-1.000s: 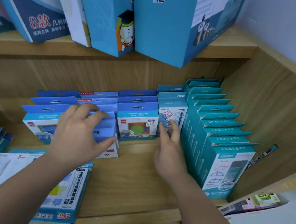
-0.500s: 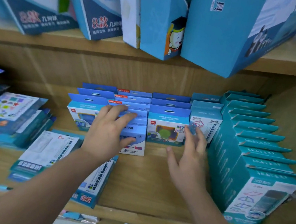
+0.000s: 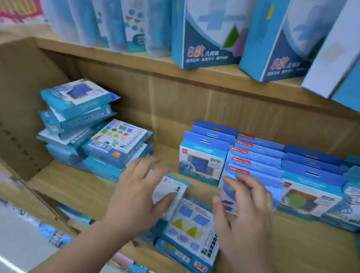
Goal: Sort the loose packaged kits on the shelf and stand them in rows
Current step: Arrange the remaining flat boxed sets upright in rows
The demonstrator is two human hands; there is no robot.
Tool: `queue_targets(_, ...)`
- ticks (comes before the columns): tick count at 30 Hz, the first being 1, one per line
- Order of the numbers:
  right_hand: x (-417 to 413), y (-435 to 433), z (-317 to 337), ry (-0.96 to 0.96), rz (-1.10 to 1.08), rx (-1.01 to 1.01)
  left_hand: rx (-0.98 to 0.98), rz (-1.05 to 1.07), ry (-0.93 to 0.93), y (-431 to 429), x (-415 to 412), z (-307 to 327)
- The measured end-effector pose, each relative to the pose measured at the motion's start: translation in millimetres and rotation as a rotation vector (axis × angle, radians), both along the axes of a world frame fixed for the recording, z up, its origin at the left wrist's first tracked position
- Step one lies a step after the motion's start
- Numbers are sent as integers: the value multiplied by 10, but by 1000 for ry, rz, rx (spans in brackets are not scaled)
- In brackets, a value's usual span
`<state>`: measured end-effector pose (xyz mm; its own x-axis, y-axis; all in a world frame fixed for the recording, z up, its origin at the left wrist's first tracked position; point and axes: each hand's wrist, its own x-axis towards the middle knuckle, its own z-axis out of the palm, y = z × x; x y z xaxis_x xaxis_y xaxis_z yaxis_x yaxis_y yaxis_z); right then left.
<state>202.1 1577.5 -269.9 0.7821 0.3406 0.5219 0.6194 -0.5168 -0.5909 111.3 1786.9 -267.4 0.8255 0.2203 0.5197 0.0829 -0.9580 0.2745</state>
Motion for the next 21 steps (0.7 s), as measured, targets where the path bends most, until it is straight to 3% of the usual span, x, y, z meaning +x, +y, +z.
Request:
queue_targets(7, -274, 1139, 52, 176, 135, -50, 3, 212, -131, 1236, -532, 340)
queue_targets(11, -365, 1740, 141, 320, 196, 21, 10, 283, -206, 1934, -618, 588)
queue_targets(17, -347, 2472, 427, 485, 186, 83, -187, 359, 44, 2652, -416, 972)
queue_targets(21, -290, 2949, 676, 650, 211, 214, -149, 349, 198, 2814, -256, 998)
